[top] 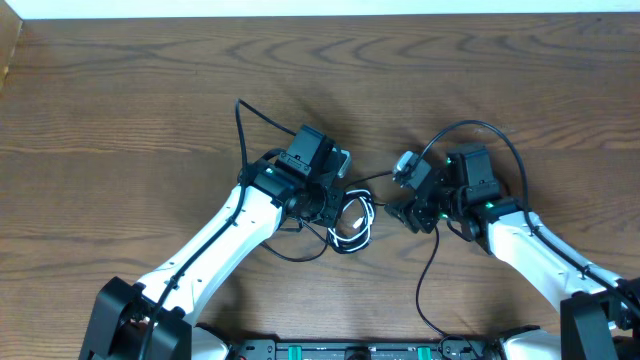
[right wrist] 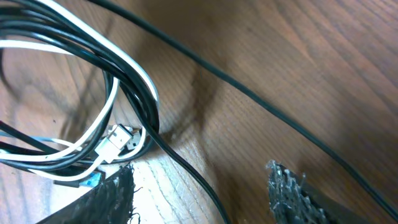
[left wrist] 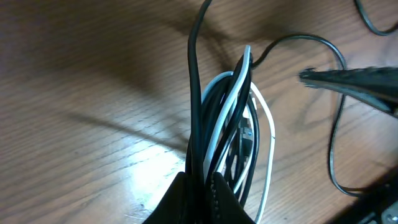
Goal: Untangle cables
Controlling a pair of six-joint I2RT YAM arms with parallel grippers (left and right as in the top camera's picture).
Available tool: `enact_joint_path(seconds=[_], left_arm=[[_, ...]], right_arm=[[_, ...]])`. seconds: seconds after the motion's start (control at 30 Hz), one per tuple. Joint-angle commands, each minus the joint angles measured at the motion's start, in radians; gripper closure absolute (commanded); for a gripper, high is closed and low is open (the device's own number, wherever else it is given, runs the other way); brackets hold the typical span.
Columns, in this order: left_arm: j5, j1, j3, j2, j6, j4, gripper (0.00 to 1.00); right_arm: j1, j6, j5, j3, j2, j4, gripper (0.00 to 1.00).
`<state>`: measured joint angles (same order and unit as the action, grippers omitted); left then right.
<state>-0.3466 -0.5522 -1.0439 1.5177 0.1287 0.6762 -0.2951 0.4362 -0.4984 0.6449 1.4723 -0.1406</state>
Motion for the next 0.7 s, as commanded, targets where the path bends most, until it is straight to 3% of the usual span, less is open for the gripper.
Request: enact_joint_path(seconds=[0.0,0.3,0.57,0.67], left_arm=[[-0.061,0.004,0.006,0.003,-0.020,0.000,0.92],[-0.061,0.004,0.006,0.003,-0.020,-0.001,0.92],[-0.138,0.004,0.006,0.003,-0.016,-0.016,0.92],[-0.140,0.004,0.006,0.003,-0.016,-0.026,0.92]], right_arm=[[-0.032,0.067,0.021,-0.004,0.033,0.000,0.36],[-0.067,0.104,0.029,-0.004,0.101,0.053,0.62],[-0.067,0.104,0.029,-0.004,0.172,0.088,0.61],[-0.067,0.104,0.029,-0.004,0.186,0.111,0.69]])
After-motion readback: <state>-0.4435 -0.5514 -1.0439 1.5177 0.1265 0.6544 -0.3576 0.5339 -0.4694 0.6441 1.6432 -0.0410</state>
